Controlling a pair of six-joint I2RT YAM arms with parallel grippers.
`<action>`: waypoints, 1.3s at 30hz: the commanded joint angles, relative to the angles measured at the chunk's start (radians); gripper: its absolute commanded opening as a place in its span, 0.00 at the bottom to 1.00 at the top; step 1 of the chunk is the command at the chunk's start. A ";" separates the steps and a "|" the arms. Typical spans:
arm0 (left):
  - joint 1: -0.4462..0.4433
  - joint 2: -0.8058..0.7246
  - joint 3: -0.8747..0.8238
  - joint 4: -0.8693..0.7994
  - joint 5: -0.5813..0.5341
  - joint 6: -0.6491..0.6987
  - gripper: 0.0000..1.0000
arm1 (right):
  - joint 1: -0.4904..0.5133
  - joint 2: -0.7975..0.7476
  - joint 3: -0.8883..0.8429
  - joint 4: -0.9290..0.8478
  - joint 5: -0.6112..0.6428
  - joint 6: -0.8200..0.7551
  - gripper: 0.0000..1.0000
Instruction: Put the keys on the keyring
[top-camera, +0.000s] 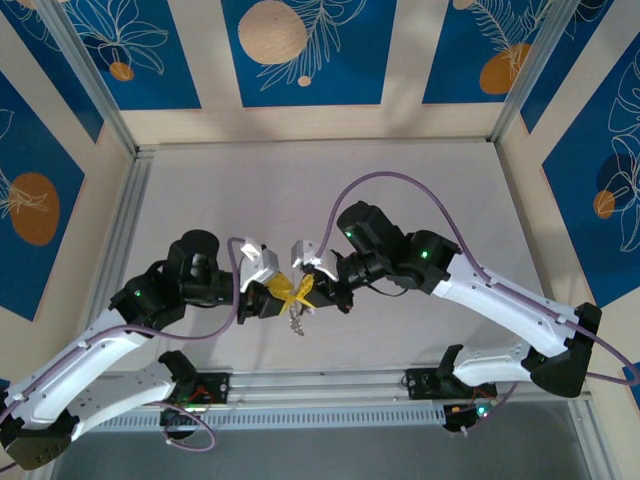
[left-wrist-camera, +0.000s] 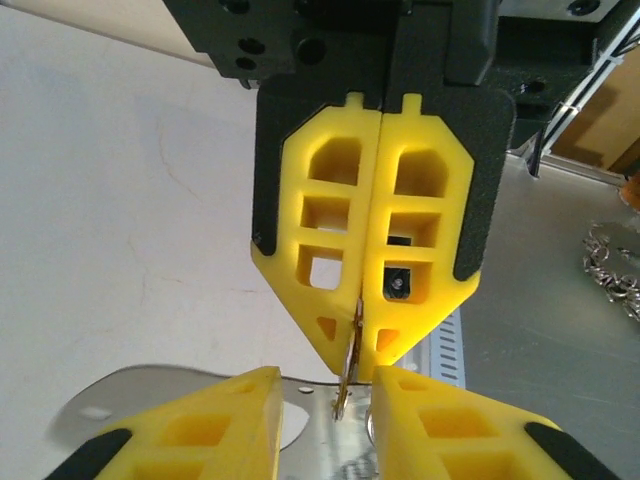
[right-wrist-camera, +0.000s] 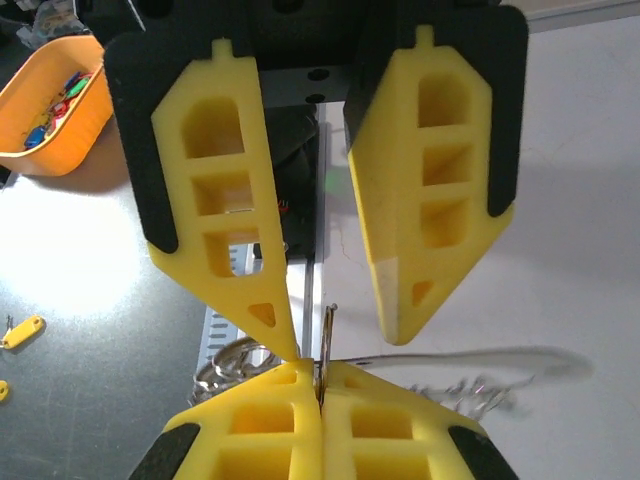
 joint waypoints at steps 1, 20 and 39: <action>-0.012 0.012 0.030 0.018 0.034 0.022 0.25 | 0.009 -0.005 0.035 0.011 -0.071 -0.019 0.00; -0.013 -0.044 -0.039 0.163 0.006 -0.040 0.00 | -0.016 -0.092 -0.124 0.170 -0.095 0.112 0.16; -0.013 -0.098 -0.166 0.502 0.092 -0.191 0.00 | -0.093 -0.157 -0.279 0.368 -0.173 0.217 0.20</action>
